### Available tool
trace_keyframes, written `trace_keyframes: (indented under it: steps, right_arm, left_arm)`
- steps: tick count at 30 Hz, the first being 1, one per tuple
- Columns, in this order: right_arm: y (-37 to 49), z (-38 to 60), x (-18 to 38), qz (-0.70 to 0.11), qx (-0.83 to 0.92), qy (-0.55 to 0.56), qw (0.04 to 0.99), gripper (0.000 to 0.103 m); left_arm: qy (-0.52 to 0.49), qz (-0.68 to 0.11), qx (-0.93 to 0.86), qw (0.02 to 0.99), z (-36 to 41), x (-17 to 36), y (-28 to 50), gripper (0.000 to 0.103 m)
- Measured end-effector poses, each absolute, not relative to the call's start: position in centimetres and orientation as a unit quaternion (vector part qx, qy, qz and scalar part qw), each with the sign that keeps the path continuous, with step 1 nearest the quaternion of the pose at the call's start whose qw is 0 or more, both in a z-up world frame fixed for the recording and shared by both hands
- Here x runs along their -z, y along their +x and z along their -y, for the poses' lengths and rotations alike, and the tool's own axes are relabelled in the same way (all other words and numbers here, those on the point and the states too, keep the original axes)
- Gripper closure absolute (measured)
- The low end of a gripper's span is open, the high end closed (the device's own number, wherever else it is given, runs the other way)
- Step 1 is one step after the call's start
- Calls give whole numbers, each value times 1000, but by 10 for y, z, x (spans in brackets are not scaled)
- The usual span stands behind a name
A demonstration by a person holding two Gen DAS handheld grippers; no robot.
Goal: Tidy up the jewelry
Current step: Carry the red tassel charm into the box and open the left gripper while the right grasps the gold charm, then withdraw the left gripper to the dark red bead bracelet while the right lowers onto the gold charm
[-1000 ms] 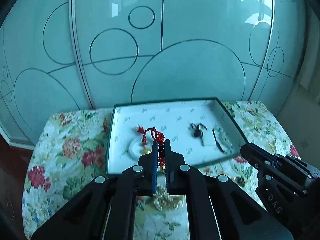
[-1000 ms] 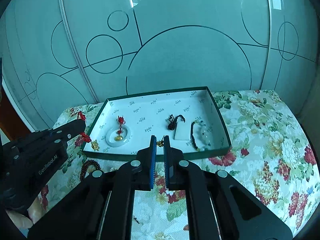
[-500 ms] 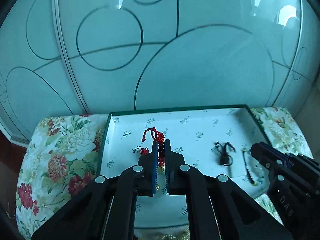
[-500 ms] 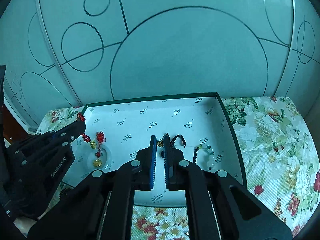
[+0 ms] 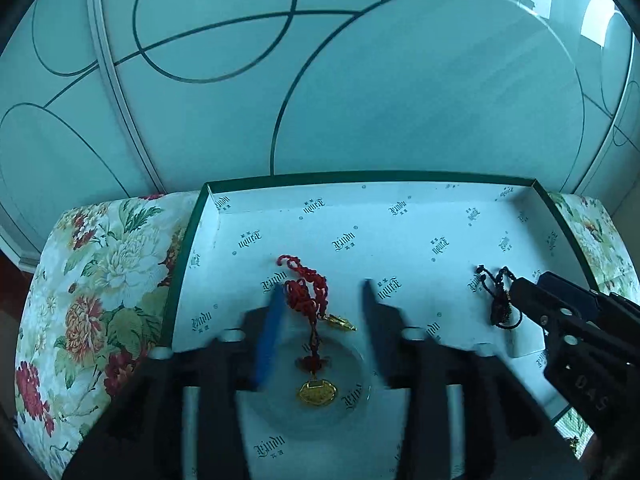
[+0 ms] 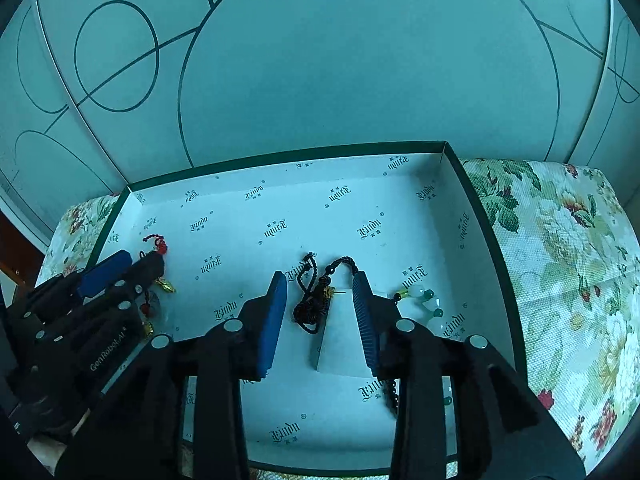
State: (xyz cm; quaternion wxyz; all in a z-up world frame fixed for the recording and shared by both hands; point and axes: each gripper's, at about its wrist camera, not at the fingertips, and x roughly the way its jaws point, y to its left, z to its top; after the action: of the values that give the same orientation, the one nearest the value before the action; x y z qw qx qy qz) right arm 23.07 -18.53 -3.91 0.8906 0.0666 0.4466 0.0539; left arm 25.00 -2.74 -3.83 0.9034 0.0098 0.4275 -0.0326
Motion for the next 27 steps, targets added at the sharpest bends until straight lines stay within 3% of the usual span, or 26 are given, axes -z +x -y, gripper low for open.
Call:
trace_keyframes:
  steps: [1, 6, 8, 13, 27]
  right_arm:
    - [228, 188, 34, -443, -55, 69, 892, 69]
    - [201, 212, 7, -422, -45, 85, 902, 69]
    - [188, 223, 1, -416, -35, 90, 904, 69]
    - [150, 251, 5, -423, -3, 100, 901, 69]
    - [81, 244, 54, -478, 0, 101, 873, 69]
  left_arm:
    - [6, -422, 34, 906, 26, 34, 247, 42]
    - [-12, -417, 44, 908, 13, 9, 228, 40]
    - [-26, -412, 43, 910, 3, -1, 216, 34]
    - [-47, -410, 28, 911, -20, -8, 185, 33]
    - [-74, -459, -3, 886, -42, 40, 107, 33]
